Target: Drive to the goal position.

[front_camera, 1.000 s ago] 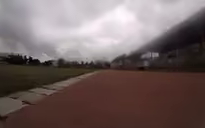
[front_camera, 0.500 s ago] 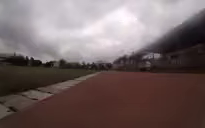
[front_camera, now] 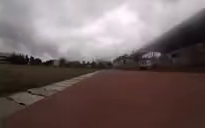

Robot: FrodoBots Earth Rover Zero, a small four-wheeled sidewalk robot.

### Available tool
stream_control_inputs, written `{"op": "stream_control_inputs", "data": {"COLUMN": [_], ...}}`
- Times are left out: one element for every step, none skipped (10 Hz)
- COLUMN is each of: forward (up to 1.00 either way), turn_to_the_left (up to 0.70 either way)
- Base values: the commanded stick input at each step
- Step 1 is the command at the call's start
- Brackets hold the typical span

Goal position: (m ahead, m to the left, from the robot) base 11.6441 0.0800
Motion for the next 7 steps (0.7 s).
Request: {"op": "stream_control_inputs", "data": {"forward": [0.7,0.7,0.7,0.7,0.7,0.7,0.7], "turn_to_the_left": [0.0,0.0,0.0,0.0,0.07,0.14,0.13]}}
